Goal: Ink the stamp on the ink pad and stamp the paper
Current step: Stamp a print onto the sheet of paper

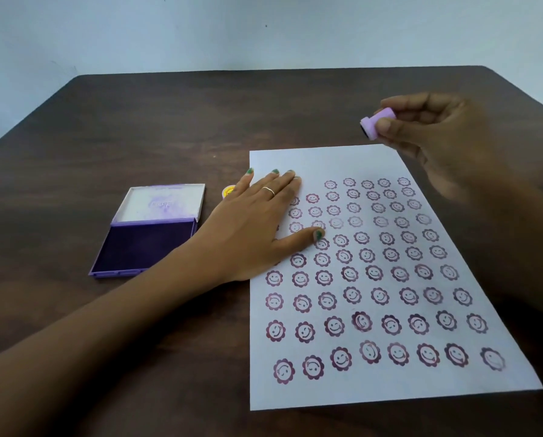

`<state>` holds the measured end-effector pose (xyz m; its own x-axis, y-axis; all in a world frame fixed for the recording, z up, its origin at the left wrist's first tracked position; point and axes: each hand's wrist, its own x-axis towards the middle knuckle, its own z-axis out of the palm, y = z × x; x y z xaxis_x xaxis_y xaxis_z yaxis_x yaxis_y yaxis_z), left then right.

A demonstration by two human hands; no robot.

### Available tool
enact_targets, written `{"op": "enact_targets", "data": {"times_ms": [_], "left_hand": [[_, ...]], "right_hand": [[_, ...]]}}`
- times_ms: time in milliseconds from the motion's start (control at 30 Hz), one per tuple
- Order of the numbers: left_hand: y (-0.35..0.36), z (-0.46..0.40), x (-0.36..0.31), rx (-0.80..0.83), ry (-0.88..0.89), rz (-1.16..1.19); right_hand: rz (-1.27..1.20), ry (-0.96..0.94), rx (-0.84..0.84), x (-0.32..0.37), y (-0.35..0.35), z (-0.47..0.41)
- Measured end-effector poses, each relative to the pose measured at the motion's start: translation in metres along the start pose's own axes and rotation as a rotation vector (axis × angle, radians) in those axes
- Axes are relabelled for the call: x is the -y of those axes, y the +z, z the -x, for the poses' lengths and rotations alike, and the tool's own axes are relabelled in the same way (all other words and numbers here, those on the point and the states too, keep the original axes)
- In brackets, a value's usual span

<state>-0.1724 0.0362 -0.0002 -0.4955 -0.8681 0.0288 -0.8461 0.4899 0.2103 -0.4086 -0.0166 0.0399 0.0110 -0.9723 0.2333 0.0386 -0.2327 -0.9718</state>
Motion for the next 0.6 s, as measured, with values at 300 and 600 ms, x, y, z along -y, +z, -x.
{"op": "enact_targets", "data": {"times_ms": [300,600], "left_hand": [[0.000,0.001,0.001,-0.017,0.004,0.012],[-0.033,0.000,0.030,-0.167,-0.052,-0.003]], "right_hand": [[-0.124,0.088,-0.055,-0.007,0.002,0.000],[-0.187,0.118,-0.094,-0.010,0.001,-0.003]]}}
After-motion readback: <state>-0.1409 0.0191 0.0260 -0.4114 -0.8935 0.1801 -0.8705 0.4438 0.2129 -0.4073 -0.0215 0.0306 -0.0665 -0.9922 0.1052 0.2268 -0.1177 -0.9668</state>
